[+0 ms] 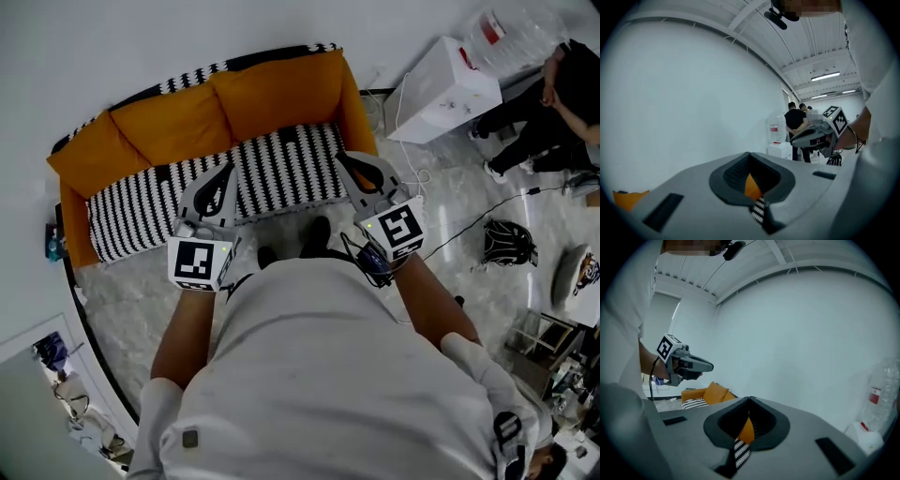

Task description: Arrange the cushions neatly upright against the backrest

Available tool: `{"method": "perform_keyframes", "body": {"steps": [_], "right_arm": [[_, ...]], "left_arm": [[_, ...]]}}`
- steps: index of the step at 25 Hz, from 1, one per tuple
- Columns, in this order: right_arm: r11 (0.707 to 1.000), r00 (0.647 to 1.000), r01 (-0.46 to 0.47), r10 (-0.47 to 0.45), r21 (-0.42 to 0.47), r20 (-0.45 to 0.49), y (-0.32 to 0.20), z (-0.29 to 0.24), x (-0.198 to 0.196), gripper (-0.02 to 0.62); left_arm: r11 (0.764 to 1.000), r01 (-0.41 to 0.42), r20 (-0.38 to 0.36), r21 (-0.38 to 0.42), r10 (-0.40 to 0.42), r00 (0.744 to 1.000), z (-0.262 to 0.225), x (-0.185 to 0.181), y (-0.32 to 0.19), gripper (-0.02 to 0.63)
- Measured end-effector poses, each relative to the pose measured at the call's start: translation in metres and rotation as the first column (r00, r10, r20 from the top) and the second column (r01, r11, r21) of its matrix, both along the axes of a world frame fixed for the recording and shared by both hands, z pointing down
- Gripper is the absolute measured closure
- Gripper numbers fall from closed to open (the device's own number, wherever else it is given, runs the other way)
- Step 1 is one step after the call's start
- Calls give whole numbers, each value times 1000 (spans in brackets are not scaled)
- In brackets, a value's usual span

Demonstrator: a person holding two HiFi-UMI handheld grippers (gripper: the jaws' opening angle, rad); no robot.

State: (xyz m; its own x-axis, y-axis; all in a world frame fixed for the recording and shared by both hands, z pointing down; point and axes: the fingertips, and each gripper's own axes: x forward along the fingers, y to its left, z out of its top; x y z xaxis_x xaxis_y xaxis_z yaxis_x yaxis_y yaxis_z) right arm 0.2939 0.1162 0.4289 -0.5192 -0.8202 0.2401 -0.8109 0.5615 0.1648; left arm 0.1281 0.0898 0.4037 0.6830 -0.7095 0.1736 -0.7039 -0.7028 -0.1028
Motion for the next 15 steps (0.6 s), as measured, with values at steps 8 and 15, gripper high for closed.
{"method": "perform_keyframes", "body": {"steps": [8,15], "right_arm": [[999,1000,-29,29,17,12,36,0,-65,569],[999,999,-43,43,7,19,63,1,-98,569]], "left_arm": [[1000,-26,-27,10,26,999,-2,-63,29,597],[999,-29,-51,14,30,998,-4,-96,49,597]]}}
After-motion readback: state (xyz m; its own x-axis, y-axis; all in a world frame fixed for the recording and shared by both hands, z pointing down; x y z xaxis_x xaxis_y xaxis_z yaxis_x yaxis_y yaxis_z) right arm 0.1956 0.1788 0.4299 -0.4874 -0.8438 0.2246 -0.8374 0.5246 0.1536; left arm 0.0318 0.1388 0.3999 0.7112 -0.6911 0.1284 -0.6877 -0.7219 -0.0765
